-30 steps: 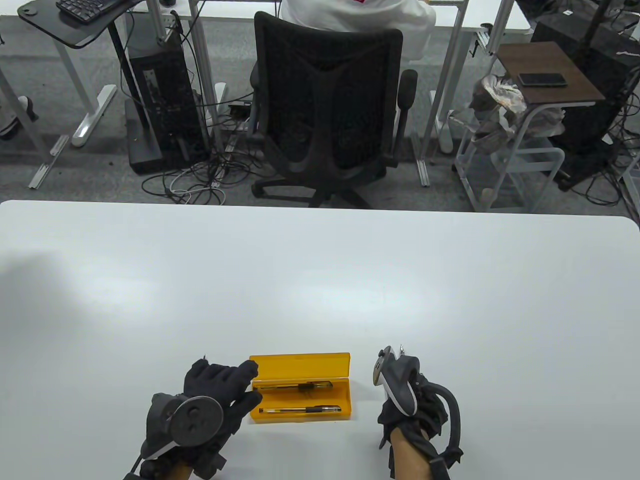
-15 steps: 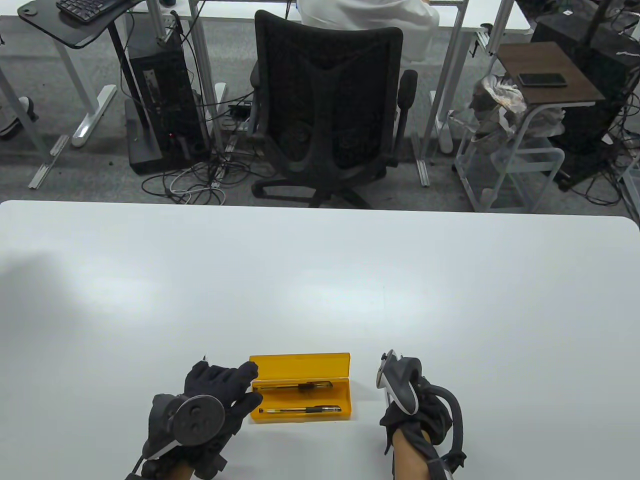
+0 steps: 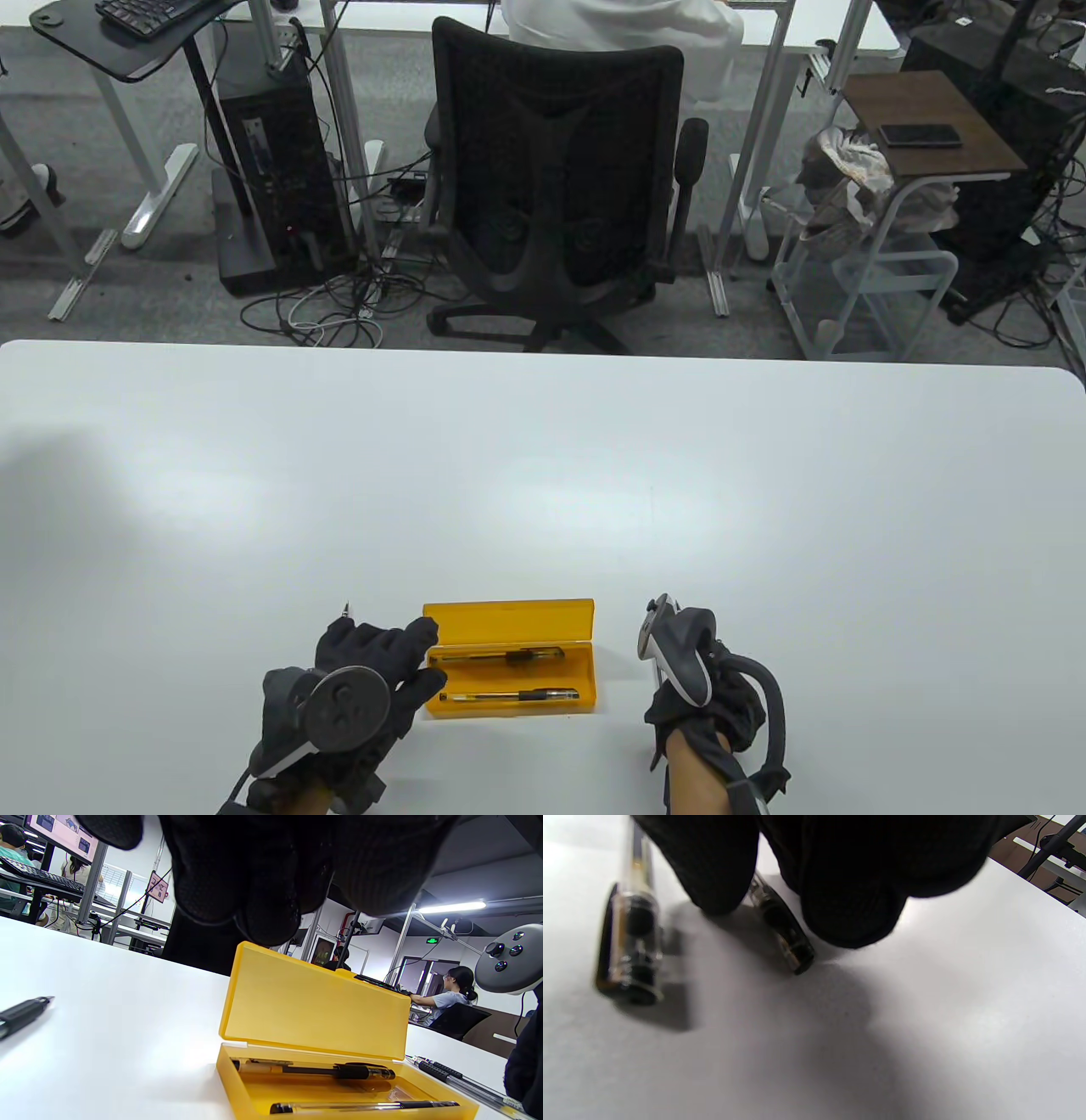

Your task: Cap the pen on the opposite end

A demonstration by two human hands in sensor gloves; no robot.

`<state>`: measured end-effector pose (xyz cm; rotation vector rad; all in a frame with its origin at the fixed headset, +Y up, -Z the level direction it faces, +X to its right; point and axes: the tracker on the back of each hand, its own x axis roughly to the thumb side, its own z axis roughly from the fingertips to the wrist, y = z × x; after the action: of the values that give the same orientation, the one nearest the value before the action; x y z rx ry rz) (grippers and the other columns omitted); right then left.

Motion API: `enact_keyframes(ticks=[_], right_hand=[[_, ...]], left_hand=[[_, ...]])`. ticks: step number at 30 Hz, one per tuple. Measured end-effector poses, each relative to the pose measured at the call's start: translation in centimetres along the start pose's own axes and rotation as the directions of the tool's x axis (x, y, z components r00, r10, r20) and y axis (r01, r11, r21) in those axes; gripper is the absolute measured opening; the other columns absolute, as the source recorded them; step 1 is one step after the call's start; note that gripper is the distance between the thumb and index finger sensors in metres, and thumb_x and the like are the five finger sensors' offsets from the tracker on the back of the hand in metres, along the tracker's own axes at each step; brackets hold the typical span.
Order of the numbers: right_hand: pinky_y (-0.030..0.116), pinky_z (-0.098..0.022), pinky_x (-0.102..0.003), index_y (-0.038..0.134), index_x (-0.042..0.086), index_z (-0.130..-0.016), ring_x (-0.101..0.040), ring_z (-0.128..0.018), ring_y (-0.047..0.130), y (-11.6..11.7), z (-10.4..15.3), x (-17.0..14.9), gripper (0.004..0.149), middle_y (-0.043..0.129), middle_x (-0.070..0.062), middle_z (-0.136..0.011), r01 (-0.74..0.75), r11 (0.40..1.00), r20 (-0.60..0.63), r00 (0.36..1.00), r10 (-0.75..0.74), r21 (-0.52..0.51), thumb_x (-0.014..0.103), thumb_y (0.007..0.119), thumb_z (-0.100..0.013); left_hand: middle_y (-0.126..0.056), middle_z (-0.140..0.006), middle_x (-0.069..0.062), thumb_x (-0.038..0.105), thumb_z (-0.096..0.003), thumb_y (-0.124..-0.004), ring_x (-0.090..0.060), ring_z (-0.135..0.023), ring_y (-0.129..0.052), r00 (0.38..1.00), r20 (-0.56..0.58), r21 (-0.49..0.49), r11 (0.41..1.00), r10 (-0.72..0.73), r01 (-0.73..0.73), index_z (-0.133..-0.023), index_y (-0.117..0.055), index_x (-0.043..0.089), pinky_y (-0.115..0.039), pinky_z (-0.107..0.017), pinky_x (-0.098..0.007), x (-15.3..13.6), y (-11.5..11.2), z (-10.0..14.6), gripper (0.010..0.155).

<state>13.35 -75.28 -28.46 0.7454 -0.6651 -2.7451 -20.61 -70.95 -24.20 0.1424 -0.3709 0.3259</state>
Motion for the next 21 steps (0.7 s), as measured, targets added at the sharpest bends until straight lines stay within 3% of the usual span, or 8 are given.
enact_keyframes(ticks=[10, 12, 17, 21], right_hand=[[0.086, -0.032, -0.041, 0.074, 0.0, -0.098, -0.028, -0.048, 0.102, -0.3, 0.4, -0.2, 0.069, 0.093, -0.024, -0.08, 0.045, 0.999, 0.008, 0.999, -0.045, 0.022, 0.041, 0.085, -0.044], [0.086, -0.032, -0.041, 0.073, 0.0, -0.098, -0.028, -0.048, 0.102, -0.8, 0.6, -0.3, 0.069, 0.091, -0.024, -0.084, 0.07, 0.997, 0.009, 0.997, -0.07, -0.012, 0.041, 0.085, -0.044], [0.085, -0.032, -0.041, 0.075, 0.005, -0.097, -0.026, -0.047, 0.101, -3.2, 2.5, -0.1, 0.066, 0.092, -0.019, -0.083, 0.197, 0.938, 0.095, 0.98, -0.176, -0.285, 0.042, 0.084, -0.043], [0.085, -0.031, -0.039, 0.081, 0.009, -0.092, -0.022, -0.043, 0.101, -4.3, 4.3, 1.4, 0.06, 0.096, -0.014, -0.075, 0.336, 0.89, 0.263, 0.929, -0.26, -0.308, 0.043, 0.084, -0.043]], left_hand=[[-0.094, -0.087, -0.014, 0.042, -0.0494, -0.086, -0.038, -0.078, -0.086, 1.0, -0.013, -0.014, 1.0, -0.014, 0.013, -0.101, -0.074, 0.011, -0.048, -0.069, -0.073, 0.1, -0.1, 0.0, 0.062], [-0.094, -0.086, -0.014, 0.042, -0.0494, -0.085, -0.038, -0.078, -0.086, 0.999, -0.015, -0.022, 0.999, -0.028, 0.028, -0.101, -0.074, 0.011, -0.048, -0.069, -0.073, 0.2, -0.3, -0.1, 0.062], [-0.094, -0.084, -0.014, 0.044, -0.0497, -0.085, -0.038, -0.076, -0.086, 0.993, -0.033, -0.077, 0.991, -0.11, 0.107, -0.103, -0.073, 0.013, -0.049, -0.069, -0.072, 0.6, -1.5, -0.7, 0.063], [-0.093, -0.085, -0.014, 0.048, -0.0499, -0.083, -0.038, -0.077, -0.084, 0.969, -0.003, -0.151, 0.958, -0.247, 0.243, -0.106, -0.07, 0.018, -0.048, -0.069, -0.072, 1.3, -3.0, -1.5, 0.065]])
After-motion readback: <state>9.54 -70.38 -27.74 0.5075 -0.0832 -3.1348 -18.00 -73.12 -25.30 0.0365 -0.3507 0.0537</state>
